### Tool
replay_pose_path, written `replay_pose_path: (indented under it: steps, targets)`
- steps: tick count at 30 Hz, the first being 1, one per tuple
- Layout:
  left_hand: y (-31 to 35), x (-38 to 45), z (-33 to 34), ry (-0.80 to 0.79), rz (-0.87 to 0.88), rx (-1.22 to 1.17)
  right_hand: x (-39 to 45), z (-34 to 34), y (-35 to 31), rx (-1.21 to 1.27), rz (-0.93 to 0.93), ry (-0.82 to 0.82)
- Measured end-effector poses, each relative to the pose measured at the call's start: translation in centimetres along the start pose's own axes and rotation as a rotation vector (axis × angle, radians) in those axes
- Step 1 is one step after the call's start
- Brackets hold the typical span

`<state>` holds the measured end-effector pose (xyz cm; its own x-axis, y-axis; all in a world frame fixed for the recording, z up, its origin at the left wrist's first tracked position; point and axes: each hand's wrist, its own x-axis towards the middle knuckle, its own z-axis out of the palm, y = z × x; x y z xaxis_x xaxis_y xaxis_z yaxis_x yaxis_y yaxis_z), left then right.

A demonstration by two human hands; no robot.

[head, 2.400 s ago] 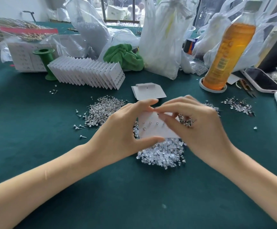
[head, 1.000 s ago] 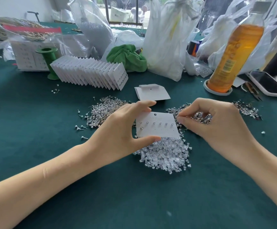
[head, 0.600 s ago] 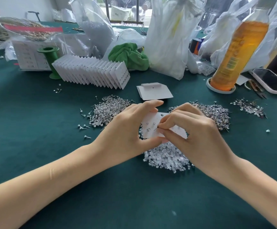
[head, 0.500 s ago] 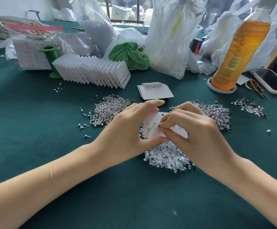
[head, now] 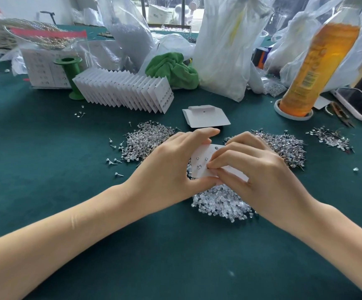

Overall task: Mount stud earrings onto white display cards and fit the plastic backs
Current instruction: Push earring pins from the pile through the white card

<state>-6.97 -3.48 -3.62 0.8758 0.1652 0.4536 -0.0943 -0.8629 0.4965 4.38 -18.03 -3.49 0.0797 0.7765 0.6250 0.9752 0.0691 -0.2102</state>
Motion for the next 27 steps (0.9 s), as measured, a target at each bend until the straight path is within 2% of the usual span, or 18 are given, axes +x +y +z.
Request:
replay_pose_path:
  steps: [12,17,20,24,27]
  targets:
    - [-0.1,0.1,-0.3,0.005,-0.051,-0.06,-0.2,-0.3,-0.1,0.006,0.067,0.027]
    - [-0.2,0.2,-0.6,0.018,-0.072,-0.055,0.2,-1.0,-0.7,0.094,0.187,0.104]
    - [-0.4,0.4,-1.0,0.06,-0.099,-0.057,0.4,-1.6,-1.6,0.286,0.404,0.118]
    - [-0.5,1.1,-1.4,0.162,-0.1,-0.067,0.7,-1.4,-3.0,0.791,0.716,0.062]
    - [0.0,1.6,-1.6,0.24,-0.087,-0.04,0.7,-0.8,-3.9,0.977,0.886,0.063]
